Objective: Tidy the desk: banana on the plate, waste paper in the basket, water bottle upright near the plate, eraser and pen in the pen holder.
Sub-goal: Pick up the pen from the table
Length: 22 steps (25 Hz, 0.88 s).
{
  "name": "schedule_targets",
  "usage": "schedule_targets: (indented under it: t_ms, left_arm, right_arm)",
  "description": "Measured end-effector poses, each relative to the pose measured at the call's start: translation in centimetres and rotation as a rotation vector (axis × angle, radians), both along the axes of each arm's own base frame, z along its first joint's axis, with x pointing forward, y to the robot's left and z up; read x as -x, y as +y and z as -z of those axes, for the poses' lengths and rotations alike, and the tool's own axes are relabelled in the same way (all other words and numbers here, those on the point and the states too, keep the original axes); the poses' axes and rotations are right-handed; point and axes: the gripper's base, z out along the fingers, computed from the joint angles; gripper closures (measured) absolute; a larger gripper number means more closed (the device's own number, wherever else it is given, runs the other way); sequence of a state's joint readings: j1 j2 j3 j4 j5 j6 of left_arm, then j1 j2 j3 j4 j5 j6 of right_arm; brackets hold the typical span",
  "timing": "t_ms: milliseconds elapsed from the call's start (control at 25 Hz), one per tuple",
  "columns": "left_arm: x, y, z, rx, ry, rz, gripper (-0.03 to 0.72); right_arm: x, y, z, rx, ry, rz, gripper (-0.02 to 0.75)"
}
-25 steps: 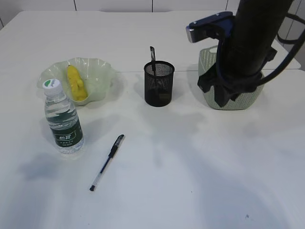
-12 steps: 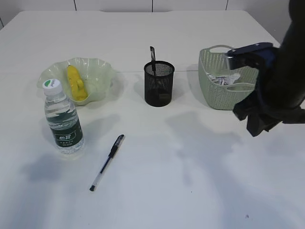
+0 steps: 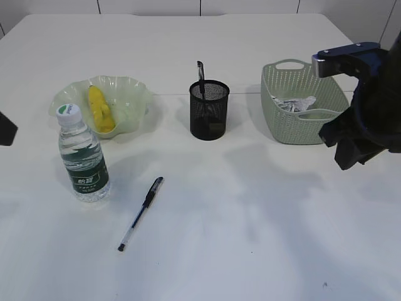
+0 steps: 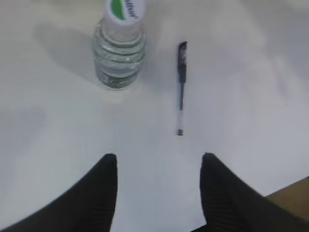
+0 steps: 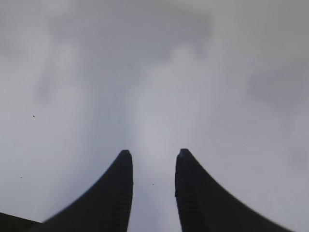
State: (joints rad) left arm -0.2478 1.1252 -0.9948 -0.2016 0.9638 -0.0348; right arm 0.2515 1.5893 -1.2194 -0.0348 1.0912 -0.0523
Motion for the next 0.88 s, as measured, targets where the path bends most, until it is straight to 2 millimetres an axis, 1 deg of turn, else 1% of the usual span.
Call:
schedule_targets:
  t_ms: [80,200,280,360,560,680,880]
  left_arm:
    - [-0.6,-1.2,0.4,0.003,0.015,0.041,0.316]
    - [-1.2,-2.7,1.4,0.022,0.062,0.08,0.34]
    - [-1.6,-3.7,1.9,0.046,0.073,0.095,0.339]
    - [-2.0,-4.7,2.3,0.066,0.061,0.11,0.322]
    - [-2.3,-7.5,2.4,0.125,-0.019,0.163,0.302]
    - [-2.4,-8.1,2.1,0.147,-0.07,0.169,0.3]
    - [-2.9,-8.2,1.8,0.173,-0.128,0.151,0.3]
  right_arm:
    - [0.0,0.0,0.0,0.0,0.0,0.002,0.509]
    - [0.0,0.0,0.0,0.0,0.0,0.002,0.509]
    - [0.0,0.0,0.0,-0.002,0.0,0.002,0.509]
    - [0.0,0.0,0.0,-0.002,0.0,0.002,0.509]
    - [0.0,0.0,0.0,-0.002,0.0,0.002,0.509]
    - [0.0,0.0,0.0,-0.002,0.0,0.002,0.509]
    - [0.0,0.0,0.0,-0.002,0.0,0.002,0.508]
